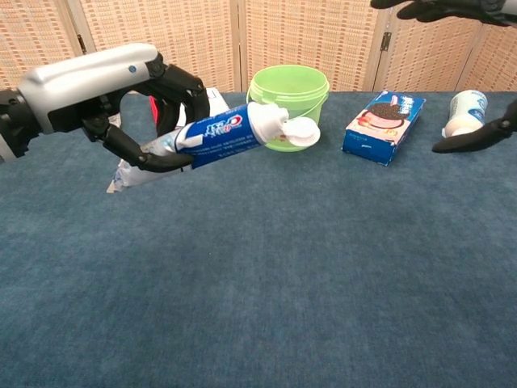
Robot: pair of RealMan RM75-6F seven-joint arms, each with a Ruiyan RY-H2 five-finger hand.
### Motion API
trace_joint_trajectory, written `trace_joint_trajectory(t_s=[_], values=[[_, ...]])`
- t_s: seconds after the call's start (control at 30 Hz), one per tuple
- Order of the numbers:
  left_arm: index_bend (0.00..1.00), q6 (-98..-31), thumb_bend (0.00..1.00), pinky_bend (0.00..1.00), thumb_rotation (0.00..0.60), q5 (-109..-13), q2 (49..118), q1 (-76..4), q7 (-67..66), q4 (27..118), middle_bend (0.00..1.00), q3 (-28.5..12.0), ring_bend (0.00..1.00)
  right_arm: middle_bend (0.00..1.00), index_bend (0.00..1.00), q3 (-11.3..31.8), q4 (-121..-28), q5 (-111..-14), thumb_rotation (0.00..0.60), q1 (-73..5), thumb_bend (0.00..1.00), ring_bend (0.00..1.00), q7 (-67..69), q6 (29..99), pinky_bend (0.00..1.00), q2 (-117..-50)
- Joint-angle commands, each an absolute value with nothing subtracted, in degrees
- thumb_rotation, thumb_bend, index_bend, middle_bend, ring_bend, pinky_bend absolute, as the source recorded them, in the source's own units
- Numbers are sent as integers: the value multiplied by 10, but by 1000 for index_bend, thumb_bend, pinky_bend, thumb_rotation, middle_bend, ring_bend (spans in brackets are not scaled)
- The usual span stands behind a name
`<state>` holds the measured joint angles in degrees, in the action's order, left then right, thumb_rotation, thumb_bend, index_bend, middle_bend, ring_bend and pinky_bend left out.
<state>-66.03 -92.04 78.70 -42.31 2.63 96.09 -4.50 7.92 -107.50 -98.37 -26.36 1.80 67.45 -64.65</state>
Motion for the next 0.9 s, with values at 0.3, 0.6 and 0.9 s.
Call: trace_joint_trajectory(t_s=[0.3,0.6,0.9], values=[[680,-654,485,543,600,-927,768,-425,50,998,726,-48,638,0,0,94,-1067,-969,600,-304,0,0,-1,659,0,-698],[680,-651,485,543,600,-932,765,-428,46,1010,726,-50,638,0,0,102,-1054,-964,600,-333,0,0,-13,654,0,-734],[682,-644,486,543,600,-930,770,-427,14,996,732,-48,646,0,0,106,-1057,-965,600,-346,0,0,-30,664,0,-745]])
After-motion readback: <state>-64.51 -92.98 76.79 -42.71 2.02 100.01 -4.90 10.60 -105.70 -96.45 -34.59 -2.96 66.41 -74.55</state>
